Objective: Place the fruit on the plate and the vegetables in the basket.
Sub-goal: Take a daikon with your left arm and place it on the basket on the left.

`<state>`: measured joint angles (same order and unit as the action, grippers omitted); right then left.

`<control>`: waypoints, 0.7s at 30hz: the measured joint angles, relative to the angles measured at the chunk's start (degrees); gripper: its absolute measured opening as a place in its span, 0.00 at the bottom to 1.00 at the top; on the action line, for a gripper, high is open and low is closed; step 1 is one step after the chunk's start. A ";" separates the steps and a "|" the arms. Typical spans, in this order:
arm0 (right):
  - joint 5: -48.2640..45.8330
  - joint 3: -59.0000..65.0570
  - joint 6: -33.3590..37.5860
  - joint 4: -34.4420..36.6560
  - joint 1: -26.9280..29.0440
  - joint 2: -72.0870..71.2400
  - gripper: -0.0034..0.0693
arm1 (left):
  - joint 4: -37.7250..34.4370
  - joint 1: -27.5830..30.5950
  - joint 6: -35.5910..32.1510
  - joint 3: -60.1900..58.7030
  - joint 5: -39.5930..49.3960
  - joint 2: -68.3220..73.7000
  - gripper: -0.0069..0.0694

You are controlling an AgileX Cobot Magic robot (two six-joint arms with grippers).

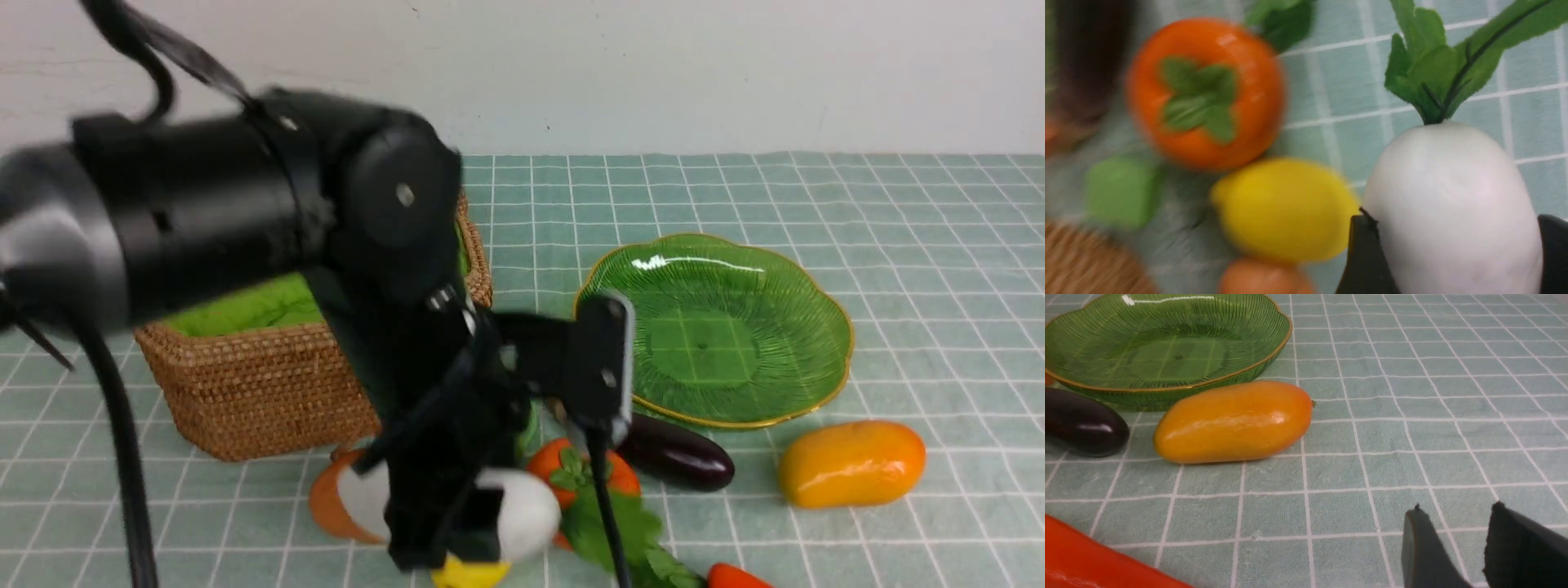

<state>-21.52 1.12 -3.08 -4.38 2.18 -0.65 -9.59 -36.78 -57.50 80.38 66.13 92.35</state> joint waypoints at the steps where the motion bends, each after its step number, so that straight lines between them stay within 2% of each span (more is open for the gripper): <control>1: 0.00 0.00 0.00 0.00 0.00 0.00 0.38 | 0.21 2.06 0.12 1.27 -0.34 -0.13 0.70; 3: 0.00 0.00 0.00 0.00 0.00 0.00 0.38 | 0.98 6.84 0.12 3.70 -2.58 -0.20 0.70; 5: 0.00 0.00 0.00 0.00 0.00 0.00 0.38 | 1.90 12.79 0.12 5.35 -8.81 -0.20 0.70; 6: 0.00 0.00 0.00 0.00 0.00 0.00 0.38 | 1.90 13.27 0.12 5.35 -8.81 -0.20 0.70; 7: 0.00 0.00 0.00 0.00 0.00 0.00 0.38 | 2.12 16.40 0.12 5.69 -13.81 -0.11 0.70; 11: 0.00 0.00 0.00 0.00 0.00 0.00 0.38 | 2.41 23.09 0.29 5.88 -23.39 1.66 0.70; 14: 0.00 0.00 0.00 0.00 0.00 0.00 0.38 | 2.46 25.09 0.29 5.88 -26.18 4.05 0.70; 21: 0.00 0.00 0.00 0.00 0.00 0.00 0.38 | 2.20 25.51 1.62 5.71 -26.42 8.46 0.70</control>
<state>-21.52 1.12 -3.08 -4.38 2.18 -0.65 -7.39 -11.27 -55.87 86.09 39.71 100.81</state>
